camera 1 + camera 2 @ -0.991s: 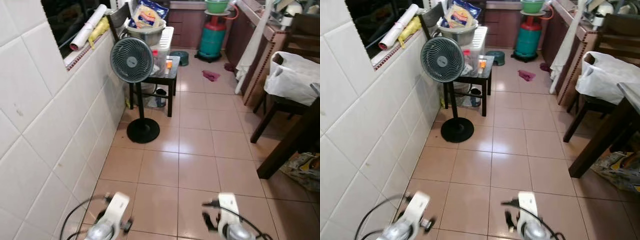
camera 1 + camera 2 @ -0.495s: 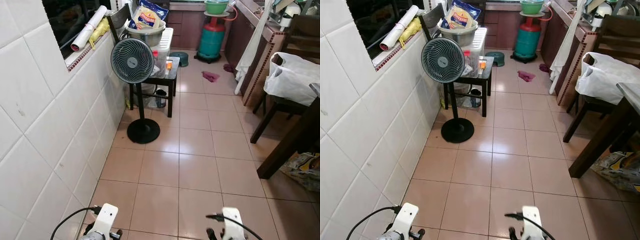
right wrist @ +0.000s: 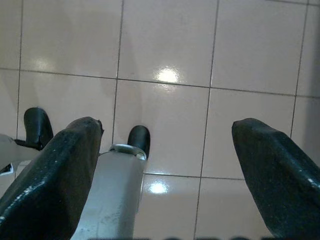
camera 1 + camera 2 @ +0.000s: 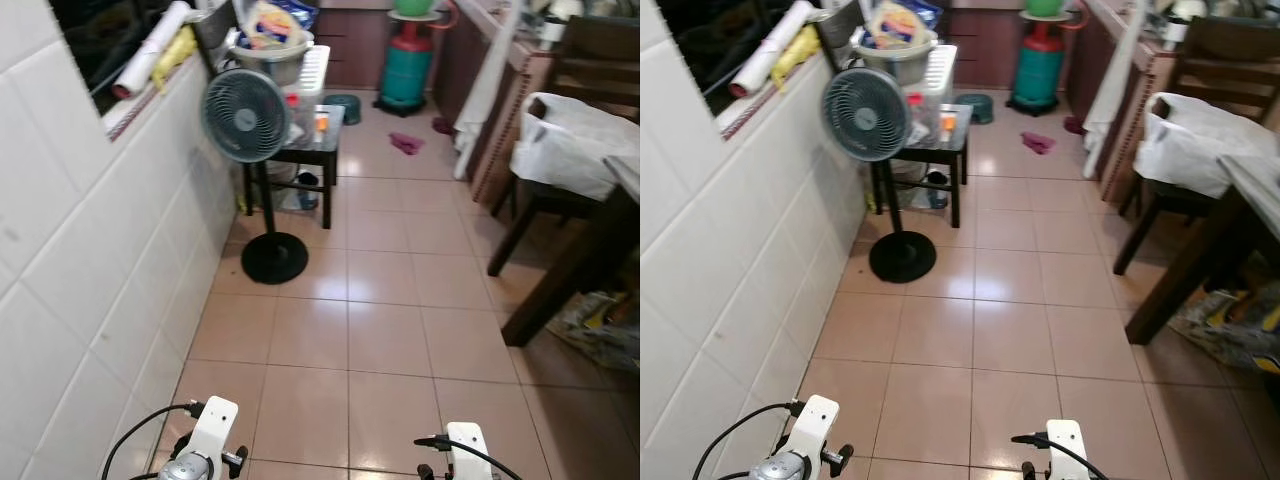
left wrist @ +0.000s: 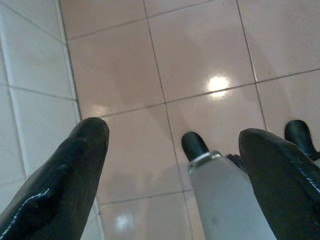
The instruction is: Setting the table
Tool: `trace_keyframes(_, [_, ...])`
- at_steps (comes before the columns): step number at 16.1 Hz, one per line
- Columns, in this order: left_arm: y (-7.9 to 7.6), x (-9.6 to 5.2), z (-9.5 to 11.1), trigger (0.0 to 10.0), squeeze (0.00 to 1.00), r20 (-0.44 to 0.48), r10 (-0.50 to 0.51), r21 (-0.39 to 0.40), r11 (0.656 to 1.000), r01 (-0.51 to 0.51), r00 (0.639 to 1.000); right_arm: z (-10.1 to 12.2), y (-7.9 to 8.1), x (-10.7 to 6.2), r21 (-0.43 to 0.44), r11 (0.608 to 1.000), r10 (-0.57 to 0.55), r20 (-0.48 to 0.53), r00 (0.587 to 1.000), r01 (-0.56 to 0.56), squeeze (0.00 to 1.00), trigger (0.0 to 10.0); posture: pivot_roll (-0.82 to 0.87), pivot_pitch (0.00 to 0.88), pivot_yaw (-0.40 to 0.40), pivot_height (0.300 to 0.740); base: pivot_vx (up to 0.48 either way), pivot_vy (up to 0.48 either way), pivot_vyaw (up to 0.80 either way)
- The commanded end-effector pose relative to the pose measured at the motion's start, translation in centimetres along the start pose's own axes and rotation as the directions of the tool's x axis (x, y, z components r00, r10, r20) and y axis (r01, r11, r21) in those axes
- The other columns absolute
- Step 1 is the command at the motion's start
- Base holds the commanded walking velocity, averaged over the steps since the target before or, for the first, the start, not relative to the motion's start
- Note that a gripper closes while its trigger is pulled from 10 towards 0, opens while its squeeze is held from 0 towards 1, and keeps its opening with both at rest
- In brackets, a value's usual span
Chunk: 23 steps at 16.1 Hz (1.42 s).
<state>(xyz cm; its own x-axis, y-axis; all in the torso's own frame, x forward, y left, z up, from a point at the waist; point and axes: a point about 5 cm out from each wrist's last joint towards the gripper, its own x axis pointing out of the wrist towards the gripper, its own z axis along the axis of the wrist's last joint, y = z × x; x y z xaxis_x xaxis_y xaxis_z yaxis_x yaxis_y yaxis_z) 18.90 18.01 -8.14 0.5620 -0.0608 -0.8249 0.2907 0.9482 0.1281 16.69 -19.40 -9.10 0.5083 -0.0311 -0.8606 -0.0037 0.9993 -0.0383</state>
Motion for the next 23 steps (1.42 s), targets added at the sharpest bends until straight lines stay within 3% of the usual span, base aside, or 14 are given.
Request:
trace_keyframes(1, [0.1,-0.1,-0.7,10.0,0.0,-0.017,-0.008,-0.008,1.0,0.008,1.0,-0.1,0.2,0.0,-0.011,1.0,0.009,-0.003,1.0,-0.009,0.0,10.0,-0.03,0.0,0.002,0.74,0.0,0.0,0.0])
trace_keyframes(7, [0.1,-0.4,-1.8,10.0,0.0,-0.043,-0.014,-0.008,1.0,0.014,0.999,-0.7,0.4,-0.1,-0.044,0.999,0.017,-0.019,1.0,-0.018,0.0,10.0,-0.03,0.0,0.001,0.74,0.188,0.0,0.0])
trace_keyframes(23, [-0.3,-0.4,-2.0,10.0,0.0,-0.056,-0.021,0.026,0.999,0.023,0.998,-0.8,0.9,0.0,-0.09,0.995,0.034,-0.021,0.999,-0.036,0.0,10.0,-0.02,0.0,0.008,0.74,0.331,0.0,0.0])
